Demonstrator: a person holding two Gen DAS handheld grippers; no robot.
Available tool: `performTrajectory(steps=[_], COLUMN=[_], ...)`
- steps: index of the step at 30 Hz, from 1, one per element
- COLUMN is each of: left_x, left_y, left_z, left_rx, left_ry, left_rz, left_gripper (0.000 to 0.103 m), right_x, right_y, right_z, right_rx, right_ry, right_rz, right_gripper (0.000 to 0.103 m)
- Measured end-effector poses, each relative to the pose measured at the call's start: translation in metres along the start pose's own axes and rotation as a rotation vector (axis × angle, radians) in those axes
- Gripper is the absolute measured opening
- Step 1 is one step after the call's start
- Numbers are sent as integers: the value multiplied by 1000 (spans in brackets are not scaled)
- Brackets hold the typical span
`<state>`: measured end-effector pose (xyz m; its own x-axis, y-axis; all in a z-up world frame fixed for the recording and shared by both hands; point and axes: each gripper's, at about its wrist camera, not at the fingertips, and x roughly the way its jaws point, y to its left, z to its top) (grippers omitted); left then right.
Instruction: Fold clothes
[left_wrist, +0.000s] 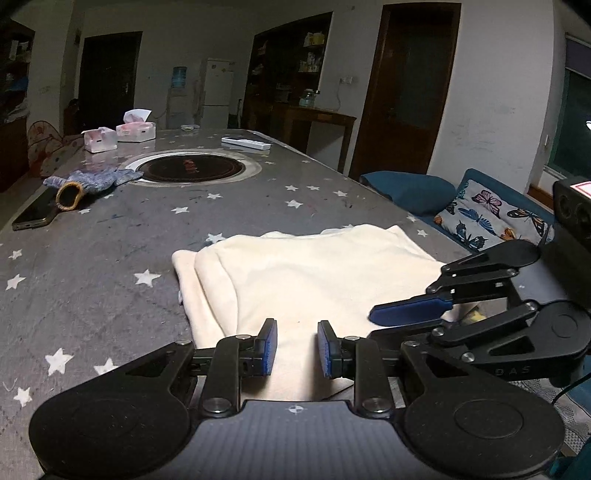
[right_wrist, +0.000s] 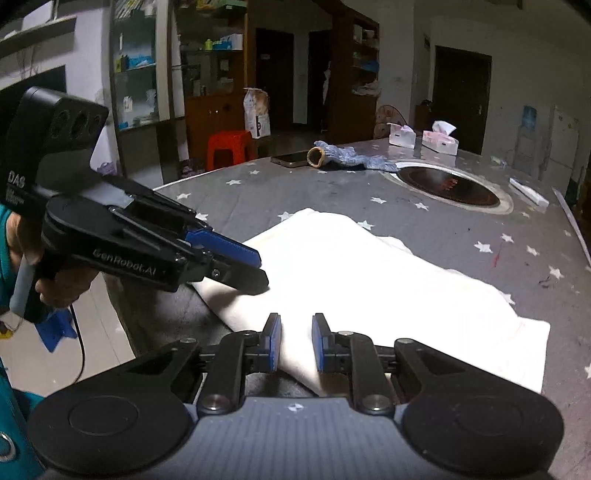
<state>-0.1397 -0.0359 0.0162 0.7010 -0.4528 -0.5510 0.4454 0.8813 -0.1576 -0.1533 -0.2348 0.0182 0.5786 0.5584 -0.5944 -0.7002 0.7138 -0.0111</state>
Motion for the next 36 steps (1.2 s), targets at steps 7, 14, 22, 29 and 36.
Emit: performTrajectory(steps=[7,14,22,29,36], left_x=[-6,-3,-2,-2,0], left_y=[10,18,16,14,14], left_z=[3,-3,-3,-2,-2], left_rx=[-57,-89,-84,-78,-73], left_ry=[-13,-4,-2,5,8], left_rz=[-1,-9,-6,1,4], left_gripper=[26,27,27,28,28], right_x=[-7,13,-23,-32,-49], right_y=[-3,-5,-14,-23,-36], right_z=[16,8,-4,-21,-29], right_rx=[14,54,107,156,187], right_ry=[-37,-2,-34,-35,-42], right_rz=[13,36,-42,-77,-146], right_gripper=[17,17,17,17,17])
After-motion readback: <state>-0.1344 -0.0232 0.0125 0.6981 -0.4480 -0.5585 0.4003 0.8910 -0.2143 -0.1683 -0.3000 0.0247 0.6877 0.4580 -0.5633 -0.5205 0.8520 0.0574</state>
